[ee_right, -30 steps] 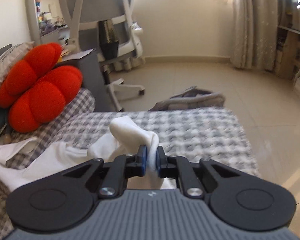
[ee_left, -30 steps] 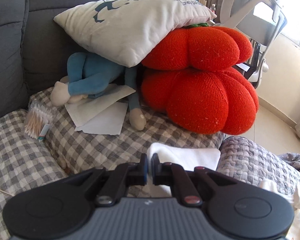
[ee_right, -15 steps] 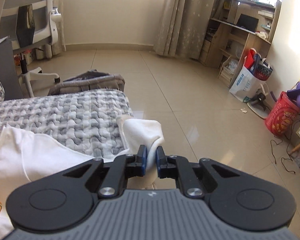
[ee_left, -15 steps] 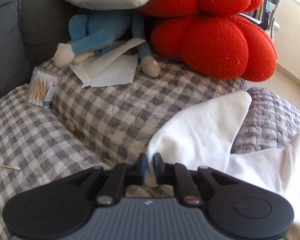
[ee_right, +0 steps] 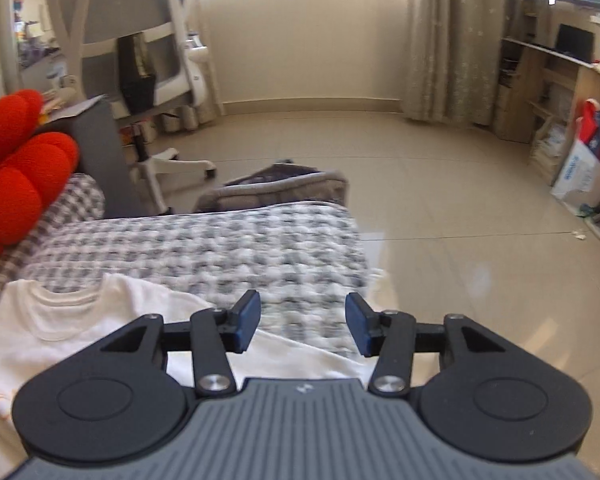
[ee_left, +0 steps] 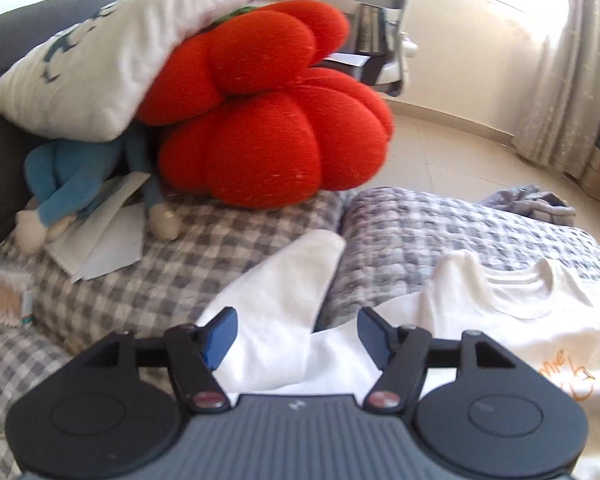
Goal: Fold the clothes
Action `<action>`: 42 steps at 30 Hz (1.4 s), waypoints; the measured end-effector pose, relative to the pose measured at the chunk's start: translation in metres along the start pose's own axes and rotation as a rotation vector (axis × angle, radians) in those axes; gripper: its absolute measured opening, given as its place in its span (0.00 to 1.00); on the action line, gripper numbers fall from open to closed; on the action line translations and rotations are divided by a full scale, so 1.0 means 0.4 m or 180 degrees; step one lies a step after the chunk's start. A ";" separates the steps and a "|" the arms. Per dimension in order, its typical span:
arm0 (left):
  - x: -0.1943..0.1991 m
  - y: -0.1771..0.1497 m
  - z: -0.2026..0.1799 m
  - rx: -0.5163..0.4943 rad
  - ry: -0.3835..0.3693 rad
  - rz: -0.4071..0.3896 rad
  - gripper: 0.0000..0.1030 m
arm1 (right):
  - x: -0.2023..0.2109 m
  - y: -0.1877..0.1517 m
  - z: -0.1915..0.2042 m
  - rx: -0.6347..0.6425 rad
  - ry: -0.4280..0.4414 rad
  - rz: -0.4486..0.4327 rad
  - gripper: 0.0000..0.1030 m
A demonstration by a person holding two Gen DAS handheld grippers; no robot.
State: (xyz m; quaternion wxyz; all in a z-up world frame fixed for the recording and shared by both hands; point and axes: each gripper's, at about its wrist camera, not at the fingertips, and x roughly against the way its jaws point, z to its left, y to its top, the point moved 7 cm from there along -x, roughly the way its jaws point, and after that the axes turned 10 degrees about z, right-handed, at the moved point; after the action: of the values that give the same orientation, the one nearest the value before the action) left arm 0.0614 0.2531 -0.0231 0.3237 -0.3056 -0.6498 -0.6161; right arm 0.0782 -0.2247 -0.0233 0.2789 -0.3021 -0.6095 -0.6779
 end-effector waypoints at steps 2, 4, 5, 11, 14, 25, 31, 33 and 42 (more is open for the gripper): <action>-0.033 0.017 -0.043 -0.0179 -0.0141 -0.0042 0.66 | -0.021 0.011 0.037 0.0118 0.0215 0.0018 0.49; -0.070 0.030 -0.080 -0.0334 -0.0296 -0.0072 0.66 | -0.040 0.019 0.064 0.0240 0.0366 0.0021 0.49; -0.091 0.037 -0.097 -0.0403 -0.0382 -0.0077 0.66 | -0.051 0.024 0.073 0.0295 0.0419 0.0025 0.49; -0.220 0.072 -0.141 -0.0652 -0.0512 0.0004 0.65 | -0.136 0.038 0.096 0.0552 0.0539 0.0102 0.49; -0.264 0.075 -0.144 -0.0656 -0.0533 0.0054 0.64 | -0.192 0.028 0.096 0.0514 0.0614 0.0206 0.49; -0.286 0.024 -0.149 -0.0430 -0.0816 0.0067 0.28 | -0.221 -0.044 0.169 0.1029 0.0636 0.0060 0.17; -0.259 0.005 -0.166 -0.0549 -0.0768 -0.0006 0.05 | -0.189 -0.055 0.153 0.0918 0.0640 -0.0064 0.08; -0.253 0.004 -0.167 -0.0559 -0.0693 -0.0031 0.04 | -0.177 -0.053 0.147 0.0862 0.0612 -0.0125 0.08; -0.210 0.069 -0.190 -0.0567 -0.0114 -0.0509 0.03 | -0.112 -0.032 0.120 0.0711 0.0299 -0.0516 0.07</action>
State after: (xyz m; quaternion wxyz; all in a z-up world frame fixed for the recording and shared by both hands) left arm 0.1373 0.1787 -0.0709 0.2334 -0.2914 -0.6204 -0.6897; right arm 0.1015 -0.1754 -0.0618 0.2833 -0.1870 -0.6899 -0.6394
